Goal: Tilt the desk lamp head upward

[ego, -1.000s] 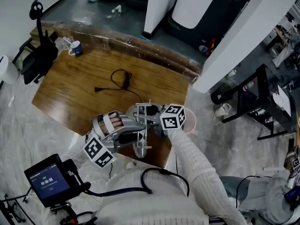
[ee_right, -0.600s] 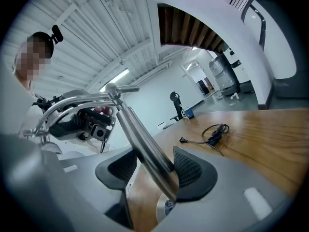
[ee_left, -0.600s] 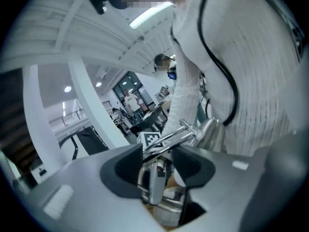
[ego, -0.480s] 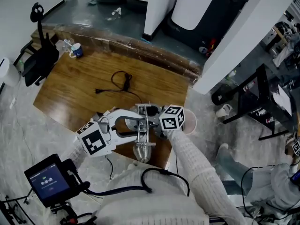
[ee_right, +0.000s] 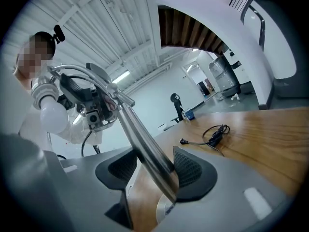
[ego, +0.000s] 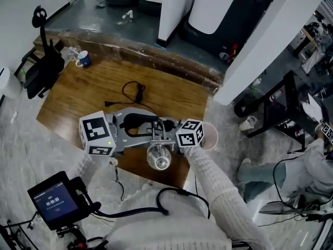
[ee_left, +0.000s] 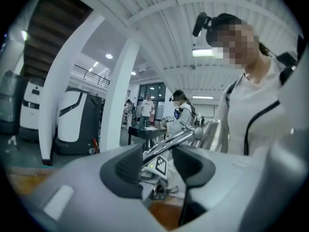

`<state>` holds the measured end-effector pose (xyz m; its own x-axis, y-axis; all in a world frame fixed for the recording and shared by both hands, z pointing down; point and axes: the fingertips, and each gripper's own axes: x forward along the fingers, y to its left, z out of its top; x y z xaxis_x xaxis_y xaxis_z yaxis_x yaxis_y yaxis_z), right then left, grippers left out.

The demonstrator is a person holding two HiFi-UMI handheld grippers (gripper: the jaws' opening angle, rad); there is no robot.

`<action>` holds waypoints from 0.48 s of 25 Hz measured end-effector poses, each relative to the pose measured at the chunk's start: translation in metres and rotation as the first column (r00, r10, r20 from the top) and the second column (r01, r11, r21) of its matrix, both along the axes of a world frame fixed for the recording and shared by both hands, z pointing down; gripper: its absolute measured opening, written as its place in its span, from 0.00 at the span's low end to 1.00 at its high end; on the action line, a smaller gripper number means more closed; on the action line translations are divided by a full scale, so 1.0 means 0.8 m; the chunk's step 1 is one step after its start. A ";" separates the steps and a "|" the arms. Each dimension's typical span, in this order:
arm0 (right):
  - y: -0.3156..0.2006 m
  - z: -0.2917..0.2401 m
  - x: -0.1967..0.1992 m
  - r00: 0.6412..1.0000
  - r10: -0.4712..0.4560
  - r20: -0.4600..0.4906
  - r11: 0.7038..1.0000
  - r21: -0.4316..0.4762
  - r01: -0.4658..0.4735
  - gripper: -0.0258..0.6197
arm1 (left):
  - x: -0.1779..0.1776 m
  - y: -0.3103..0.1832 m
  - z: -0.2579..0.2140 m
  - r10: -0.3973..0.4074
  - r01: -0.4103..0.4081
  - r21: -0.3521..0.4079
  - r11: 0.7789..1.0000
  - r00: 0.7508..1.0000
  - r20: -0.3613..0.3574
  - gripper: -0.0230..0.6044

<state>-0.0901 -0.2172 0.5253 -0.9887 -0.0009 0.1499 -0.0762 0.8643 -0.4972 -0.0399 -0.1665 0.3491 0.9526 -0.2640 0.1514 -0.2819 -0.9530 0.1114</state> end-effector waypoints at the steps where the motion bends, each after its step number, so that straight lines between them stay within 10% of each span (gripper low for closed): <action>1: 0.000 0.000 0.000 1.000 0.002 0.003 1.000 -0.002 -0.002 0.40 | -0.001 -0.004 -0.003 -0.007 0.007 -0.032 0.999 1.000 -0.020 0.35; 12: 0.006 -0.003 0.001 1.000 -0.014 0.010 1.000 -0.011 0.014 0.40 | -0.007 -0.027 -0.015 -0.083 0.049 -0.241 0.969 0.988 -0.131 0.36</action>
<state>-0.0889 -0.2124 0.5226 -0.9901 0.0148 0.1396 -0.0587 0.8596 -0.5076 -0.0456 -0.1883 0.3373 0.9503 -0.2999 0.0841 -0.3091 -0.8745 0.3738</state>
